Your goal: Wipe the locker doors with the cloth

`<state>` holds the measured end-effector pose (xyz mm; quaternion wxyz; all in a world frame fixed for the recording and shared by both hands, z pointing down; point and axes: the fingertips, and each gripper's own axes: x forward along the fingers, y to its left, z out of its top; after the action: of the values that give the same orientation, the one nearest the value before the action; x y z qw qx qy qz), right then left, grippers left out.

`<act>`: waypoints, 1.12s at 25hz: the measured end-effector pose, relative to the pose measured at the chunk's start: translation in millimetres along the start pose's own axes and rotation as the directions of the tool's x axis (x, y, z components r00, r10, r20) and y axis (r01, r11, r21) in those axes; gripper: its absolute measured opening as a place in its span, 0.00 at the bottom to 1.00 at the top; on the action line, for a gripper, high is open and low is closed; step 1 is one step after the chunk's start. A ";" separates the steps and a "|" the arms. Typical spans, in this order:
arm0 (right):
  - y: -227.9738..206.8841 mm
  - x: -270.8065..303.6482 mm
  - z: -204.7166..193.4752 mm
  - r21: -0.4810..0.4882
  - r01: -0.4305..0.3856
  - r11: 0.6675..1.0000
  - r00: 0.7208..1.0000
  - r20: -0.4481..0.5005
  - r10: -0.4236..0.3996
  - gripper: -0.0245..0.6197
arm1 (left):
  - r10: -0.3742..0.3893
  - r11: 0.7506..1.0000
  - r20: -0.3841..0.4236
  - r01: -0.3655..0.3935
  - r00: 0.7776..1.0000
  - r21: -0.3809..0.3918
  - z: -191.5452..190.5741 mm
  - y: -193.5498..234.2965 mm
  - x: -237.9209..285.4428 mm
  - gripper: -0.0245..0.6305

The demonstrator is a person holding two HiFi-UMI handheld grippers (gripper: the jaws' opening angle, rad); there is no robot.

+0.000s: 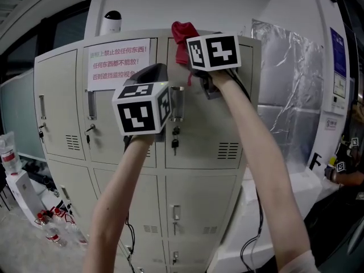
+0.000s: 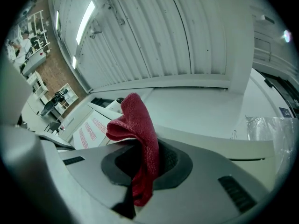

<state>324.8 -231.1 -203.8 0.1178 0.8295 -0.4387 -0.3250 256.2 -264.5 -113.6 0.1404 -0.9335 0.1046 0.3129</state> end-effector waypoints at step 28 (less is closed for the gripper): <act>-174.8 -103.4 -55.0 -0.147 0.229 0.962 0.956 -0.154 -0.251 0.08 | -0.098 0.992 0.002 0.098 0.995 -0.080 1.9 -77.5 28.5 0.06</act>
<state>432.2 -50.2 -200.9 0.1677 0.8921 -0.3013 -0.2919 299.4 -194.2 -117.3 0.1178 -0.9426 0.0461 0.3089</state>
